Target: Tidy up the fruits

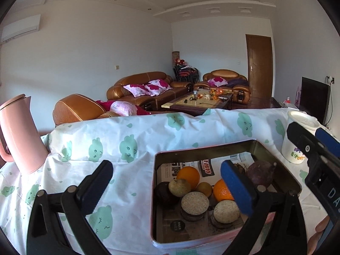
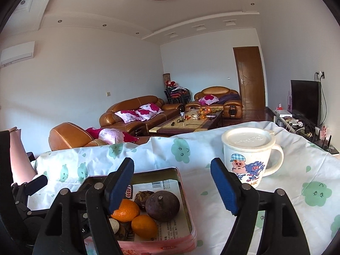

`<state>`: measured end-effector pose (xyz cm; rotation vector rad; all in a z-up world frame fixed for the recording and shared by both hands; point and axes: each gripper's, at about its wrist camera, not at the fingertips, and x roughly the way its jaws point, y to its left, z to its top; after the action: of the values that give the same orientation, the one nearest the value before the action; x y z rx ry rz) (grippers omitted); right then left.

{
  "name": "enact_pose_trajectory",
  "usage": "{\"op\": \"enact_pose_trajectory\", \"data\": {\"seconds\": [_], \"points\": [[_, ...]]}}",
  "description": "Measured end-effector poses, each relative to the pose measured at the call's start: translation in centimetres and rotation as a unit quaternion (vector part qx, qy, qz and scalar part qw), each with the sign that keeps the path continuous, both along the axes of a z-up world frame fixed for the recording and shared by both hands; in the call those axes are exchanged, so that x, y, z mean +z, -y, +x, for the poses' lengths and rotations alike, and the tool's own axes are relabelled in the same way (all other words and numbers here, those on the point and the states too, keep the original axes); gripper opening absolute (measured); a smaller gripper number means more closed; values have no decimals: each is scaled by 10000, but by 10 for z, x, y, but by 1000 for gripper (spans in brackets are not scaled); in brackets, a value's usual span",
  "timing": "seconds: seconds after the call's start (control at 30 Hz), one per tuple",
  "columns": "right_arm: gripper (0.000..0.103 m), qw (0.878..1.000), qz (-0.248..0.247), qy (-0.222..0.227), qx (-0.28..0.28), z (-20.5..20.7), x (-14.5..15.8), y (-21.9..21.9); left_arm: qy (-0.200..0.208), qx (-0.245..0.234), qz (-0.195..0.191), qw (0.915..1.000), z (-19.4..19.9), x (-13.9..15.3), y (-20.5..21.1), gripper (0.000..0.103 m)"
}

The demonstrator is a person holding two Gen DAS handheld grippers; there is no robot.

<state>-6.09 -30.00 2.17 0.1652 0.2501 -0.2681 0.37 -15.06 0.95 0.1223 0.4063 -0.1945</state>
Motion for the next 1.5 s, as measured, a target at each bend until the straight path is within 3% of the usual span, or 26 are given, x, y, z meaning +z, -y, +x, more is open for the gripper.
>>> {"op": "enact_pose_trajectory", "data": {"seconds": [0.53, 1.5], "points": [[79, 9981, -464, 402, -52, -52, 7, -34, 292, -51, -239, 9993, -43, 6, -25, 103], [80, 9976, -448, 499, -159, -59, 8, -33, 333, 11, -277, 9991, -49, 7, -30, 103]]}}
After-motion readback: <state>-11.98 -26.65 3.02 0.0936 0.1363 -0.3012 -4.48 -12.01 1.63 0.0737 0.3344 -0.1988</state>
